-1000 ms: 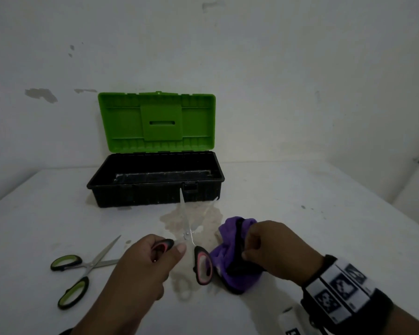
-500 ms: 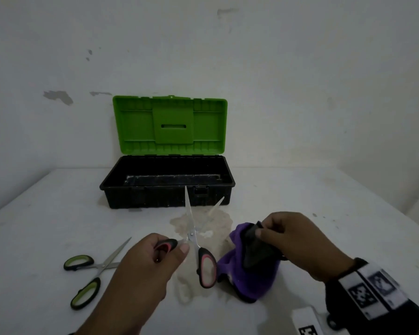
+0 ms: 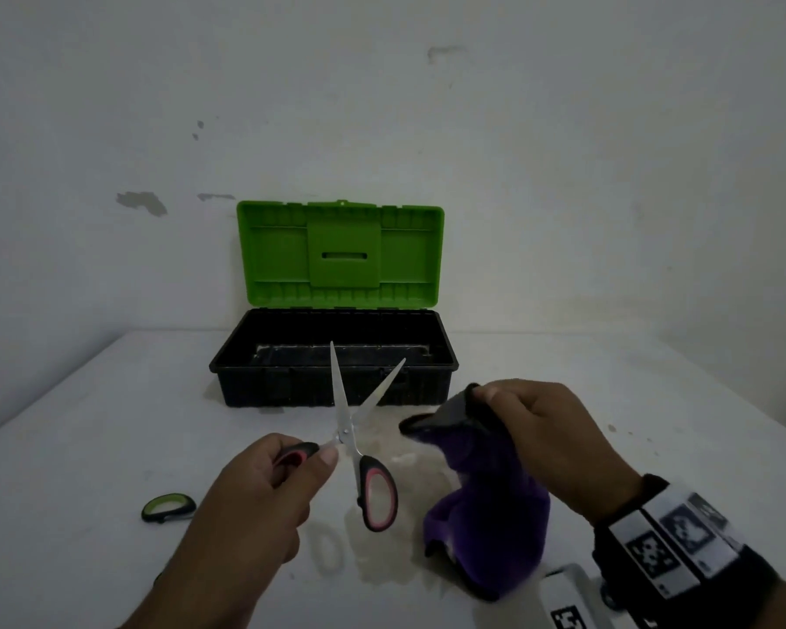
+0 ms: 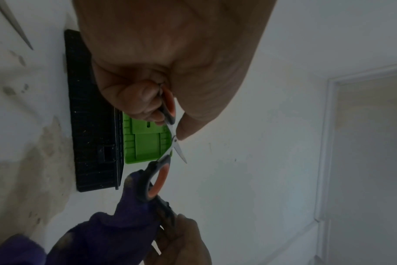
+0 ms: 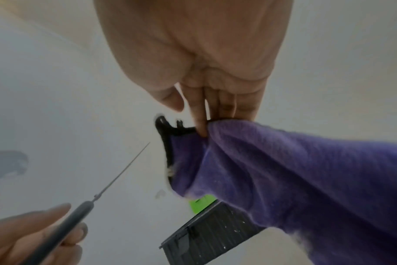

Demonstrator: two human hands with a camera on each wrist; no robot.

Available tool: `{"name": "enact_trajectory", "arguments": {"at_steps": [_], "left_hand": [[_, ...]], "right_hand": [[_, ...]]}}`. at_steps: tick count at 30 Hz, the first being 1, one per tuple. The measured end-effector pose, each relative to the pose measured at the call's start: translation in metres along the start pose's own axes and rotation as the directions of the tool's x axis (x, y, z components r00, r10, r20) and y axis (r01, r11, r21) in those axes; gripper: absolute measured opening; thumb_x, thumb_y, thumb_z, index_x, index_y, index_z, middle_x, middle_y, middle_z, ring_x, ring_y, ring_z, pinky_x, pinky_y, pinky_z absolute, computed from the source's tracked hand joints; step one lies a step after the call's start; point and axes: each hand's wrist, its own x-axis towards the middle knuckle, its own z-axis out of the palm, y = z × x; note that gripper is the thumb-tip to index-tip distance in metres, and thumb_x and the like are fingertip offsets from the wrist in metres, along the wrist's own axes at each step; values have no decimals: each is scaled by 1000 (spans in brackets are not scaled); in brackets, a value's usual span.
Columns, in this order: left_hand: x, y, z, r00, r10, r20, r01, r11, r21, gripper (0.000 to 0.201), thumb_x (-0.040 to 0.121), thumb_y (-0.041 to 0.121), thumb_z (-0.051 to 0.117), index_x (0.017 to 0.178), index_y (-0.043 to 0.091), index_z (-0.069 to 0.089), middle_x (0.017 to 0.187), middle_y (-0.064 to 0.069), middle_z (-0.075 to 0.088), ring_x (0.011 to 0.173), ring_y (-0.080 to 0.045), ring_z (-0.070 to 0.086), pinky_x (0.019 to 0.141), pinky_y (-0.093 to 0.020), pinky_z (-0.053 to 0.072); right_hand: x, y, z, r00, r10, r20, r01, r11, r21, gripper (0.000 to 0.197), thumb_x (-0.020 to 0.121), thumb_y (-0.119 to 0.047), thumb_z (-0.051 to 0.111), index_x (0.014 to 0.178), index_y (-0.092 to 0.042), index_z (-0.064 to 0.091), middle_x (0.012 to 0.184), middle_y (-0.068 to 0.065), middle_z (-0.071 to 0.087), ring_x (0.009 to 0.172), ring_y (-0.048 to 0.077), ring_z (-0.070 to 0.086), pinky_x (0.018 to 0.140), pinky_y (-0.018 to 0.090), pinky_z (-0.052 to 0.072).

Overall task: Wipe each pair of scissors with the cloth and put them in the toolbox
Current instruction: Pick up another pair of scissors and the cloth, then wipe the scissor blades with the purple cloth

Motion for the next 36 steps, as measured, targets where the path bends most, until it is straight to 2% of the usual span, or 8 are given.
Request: {"name": "enact_trajectory", "arguments": {"at_steps": [4, 6, 10, 13, 19, 23, 29, 36], "left_hand": [[0, 7, -2, 999, 40, 3, -40, 999, 25, 20, 87, 30, 67, 85, 10, 65, 54, -1, 38, 49, -14, 31, 42, -27, 26], [1, 11, -1, 997, 73, 0, -73, 996, 50, 19, 89, 30, 65, 82, 12, 65, 52, 1, 38, 47, -12, 30, 43, -27, 26], [1, 21, 2, 988, 151, 0, -151, 986, 69, 15, 91, 30, 62, 84, 18, 67, 50, 2, 40, 44, -10, 31, 41, -26, 27], [0, 27, 7, 977, 213, -6, -212, 975, 65, 17, 91, 32, 61, 78, 22, 67, 51, 0, 40, 44, -12, 31, 41, -26, 27], [-5, 27, 20, 979, 205, 10, -205, 979, 11, 16, 90, 31, 63, 79, 21, 66, 51, -4, 40, 44, -16, 30, 42, -26, 27], [-8, 24, 21, 982, 189, 4, -189, 982, 7, 13, 90, 29, 63, 83, 19, 66, 51, -5, 41, 44, -16, 31, 42, -26, 27], [-7, 22, 17, 983, 184, -19, -183, 983, 26, 11, 90, 29, 63, 88, 18, 66, 49, -2, 42, 44, -15, 33, 41, -26, 29], [-7, 22, 17, 983, 182, -11, -181, 983, 26, 12, 90, 28, 63, 89, 16, 66, 51, -3, 42, 44, -15, 33, 40, -26, 29]], "right_hand": [[13, -2, -7, 991, 116, -66, -122, 988, -91, 19, 87, -7, 61, 97, -18, 73, 91, 1, 75, 81, 19, 69, 81, 39, 58], [18, -4, -10, 964, 258, -65, -239, 947, 214, 22, 84, -3, 65, 101, -17, 65, 85, 11, 74, 77, 34, 69, 73, 48, 59], [17, -21, -14, 854, 454, 254, -451, 402, 797, 20, 91, -1, 59, 111, 5, 59, 90, 26, 62, 77, 34, 59, 62, 39, 56], [10, -29, -17, 867, 394, 304, -423, 261, 868, 14, 93, -5, 57, 97, 5, 66, 84, 19, 67, 71, 26, 65, 60, 31, 61], [-14, -34, 2, 975, 211, 69, -168, 500, 849, 45, 85, 9, 63, 124, -11, 59, 90, 20, 72, 82, 28, 69, 80, 36, 58], [-20, -16, 6, 966, -78, -246, 137, 963, 234, 55, 83, -2, 73, 127, -32, 60, 83, -5, 72, 82, 9, 69, 78, 22, 57], [-13, -2, 2, 874, -426, -233, 318, 865, -387, 28, 80, 0, 76, 105, -11, 73, 88, 1, 74, 76, 10, 67, 73, 32, 60], [-15, -18, -15, 985, -118, -123, 97, 982, -162, 49, 81, -17, 77, 124, -33, 59, 105, -19, 64, 93, -3, 62, 86, 14, 51]]}}
